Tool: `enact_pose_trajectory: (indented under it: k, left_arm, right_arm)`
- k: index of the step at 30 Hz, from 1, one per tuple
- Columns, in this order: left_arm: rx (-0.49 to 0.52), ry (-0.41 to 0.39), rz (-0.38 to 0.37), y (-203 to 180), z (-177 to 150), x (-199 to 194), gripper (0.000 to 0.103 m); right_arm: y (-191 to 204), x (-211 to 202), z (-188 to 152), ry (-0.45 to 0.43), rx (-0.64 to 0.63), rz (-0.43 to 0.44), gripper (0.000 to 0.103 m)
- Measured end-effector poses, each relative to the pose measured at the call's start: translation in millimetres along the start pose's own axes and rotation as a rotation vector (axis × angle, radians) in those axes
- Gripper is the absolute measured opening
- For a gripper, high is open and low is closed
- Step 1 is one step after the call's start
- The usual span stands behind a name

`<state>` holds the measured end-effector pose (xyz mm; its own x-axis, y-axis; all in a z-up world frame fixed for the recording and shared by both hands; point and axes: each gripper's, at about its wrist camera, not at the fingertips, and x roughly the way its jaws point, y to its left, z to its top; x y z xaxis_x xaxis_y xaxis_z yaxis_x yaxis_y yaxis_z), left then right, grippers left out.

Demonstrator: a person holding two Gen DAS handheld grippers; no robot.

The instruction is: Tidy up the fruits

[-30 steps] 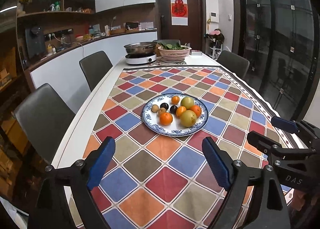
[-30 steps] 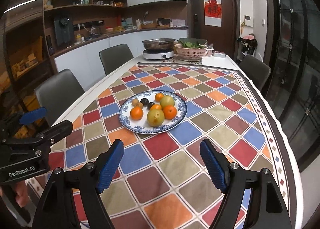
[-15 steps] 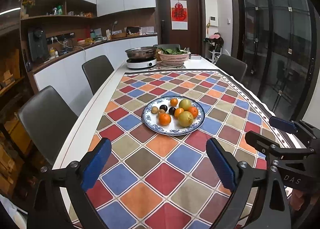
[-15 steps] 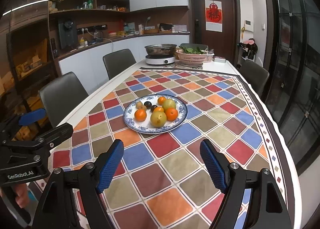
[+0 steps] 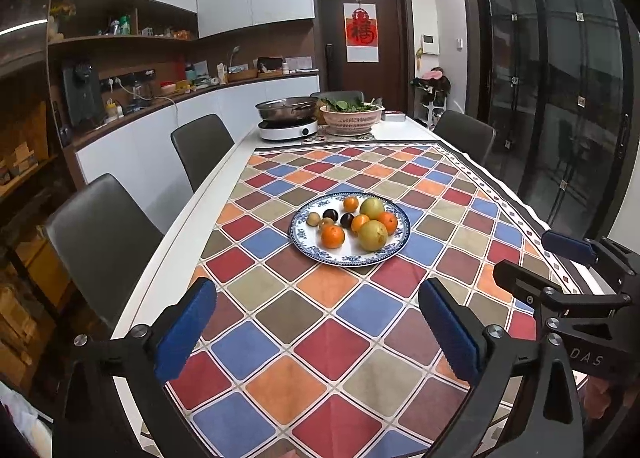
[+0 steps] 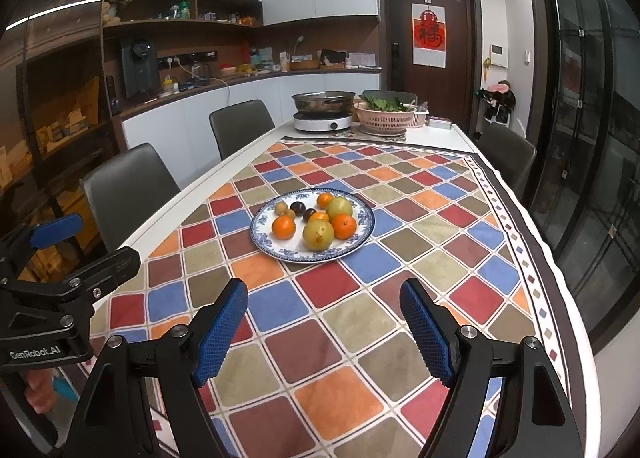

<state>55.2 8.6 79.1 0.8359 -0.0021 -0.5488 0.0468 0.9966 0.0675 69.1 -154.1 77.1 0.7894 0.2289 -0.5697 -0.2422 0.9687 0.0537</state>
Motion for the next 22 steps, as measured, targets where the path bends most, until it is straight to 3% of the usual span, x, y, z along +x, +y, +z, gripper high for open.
enact_pose_trajectory:
  k: [22]
  left_arm:
    - [-0.008,-0.012,0.0,-2.9,-4.5,-13.2,0.103]
  right_arm:
    - [4.3,-10.1,-3.3,-0.001,-0.012,0.0,0.079]
